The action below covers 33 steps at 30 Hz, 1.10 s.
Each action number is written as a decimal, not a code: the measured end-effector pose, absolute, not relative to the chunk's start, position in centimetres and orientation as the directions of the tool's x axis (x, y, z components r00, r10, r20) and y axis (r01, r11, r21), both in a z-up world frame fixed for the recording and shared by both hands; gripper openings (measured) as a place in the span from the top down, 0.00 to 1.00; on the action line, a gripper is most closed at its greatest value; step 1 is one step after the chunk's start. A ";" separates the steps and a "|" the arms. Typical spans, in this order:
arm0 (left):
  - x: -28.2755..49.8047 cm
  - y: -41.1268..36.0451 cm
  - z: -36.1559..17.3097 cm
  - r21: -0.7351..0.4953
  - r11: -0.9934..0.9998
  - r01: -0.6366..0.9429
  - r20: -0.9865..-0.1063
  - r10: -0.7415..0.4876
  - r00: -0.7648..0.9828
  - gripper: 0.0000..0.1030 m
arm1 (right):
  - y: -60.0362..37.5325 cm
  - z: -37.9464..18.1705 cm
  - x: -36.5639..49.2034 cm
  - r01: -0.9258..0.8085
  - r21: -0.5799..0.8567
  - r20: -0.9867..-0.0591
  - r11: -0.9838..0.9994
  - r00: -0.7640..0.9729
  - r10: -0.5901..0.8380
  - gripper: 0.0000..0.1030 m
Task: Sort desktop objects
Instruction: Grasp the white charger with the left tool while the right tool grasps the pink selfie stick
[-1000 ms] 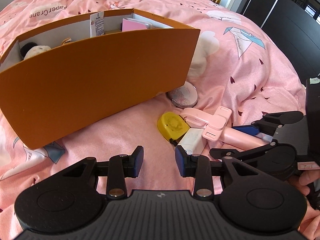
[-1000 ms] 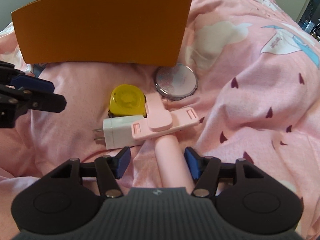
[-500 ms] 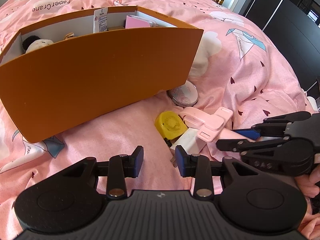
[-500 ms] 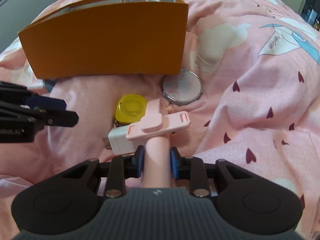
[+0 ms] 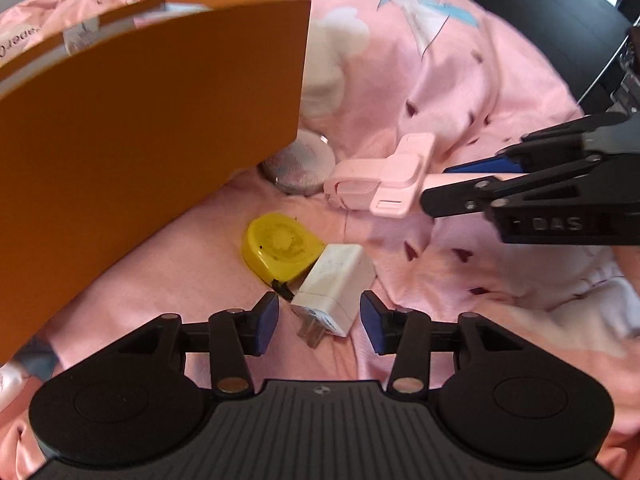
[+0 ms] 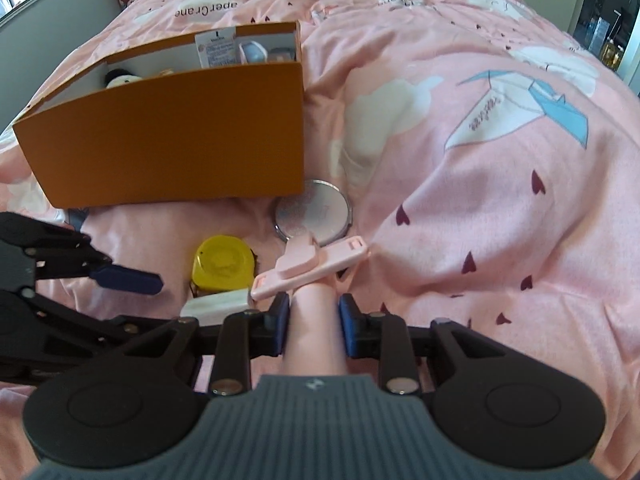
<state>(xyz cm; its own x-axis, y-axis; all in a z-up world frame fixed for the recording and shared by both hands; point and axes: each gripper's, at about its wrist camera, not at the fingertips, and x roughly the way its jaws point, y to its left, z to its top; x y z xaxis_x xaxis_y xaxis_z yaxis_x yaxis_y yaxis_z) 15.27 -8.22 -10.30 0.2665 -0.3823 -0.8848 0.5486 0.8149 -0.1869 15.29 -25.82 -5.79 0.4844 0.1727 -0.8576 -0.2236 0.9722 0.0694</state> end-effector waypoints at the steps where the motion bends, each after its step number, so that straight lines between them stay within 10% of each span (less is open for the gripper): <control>1: 15.5 -8.4 -10.6 -0.186 0.816 0.547 -0.889 -0.377 0.261 0.49 | -25.9 -5.9 15.3 -0.223 0.074 -0.858 0.972 0.482 0.176 0.72; 12: 17.0 -9.2 -13.6 -0.256 0.815 0.519 -0.900 -0.398 0.181 0.44 | -26.6 -7.1 14.9 -0.206 0.114 -0.864 0.972 0.462 0.199 0.72; 33: 14.2 -6.3 -7.3 -0.323 0.836 0.442 -0.855 -0.459 0.242 0.64 | -26.3 -5.1 13.1 -0.187 0.099 -0.818 0.977 0.544 0.187 0.72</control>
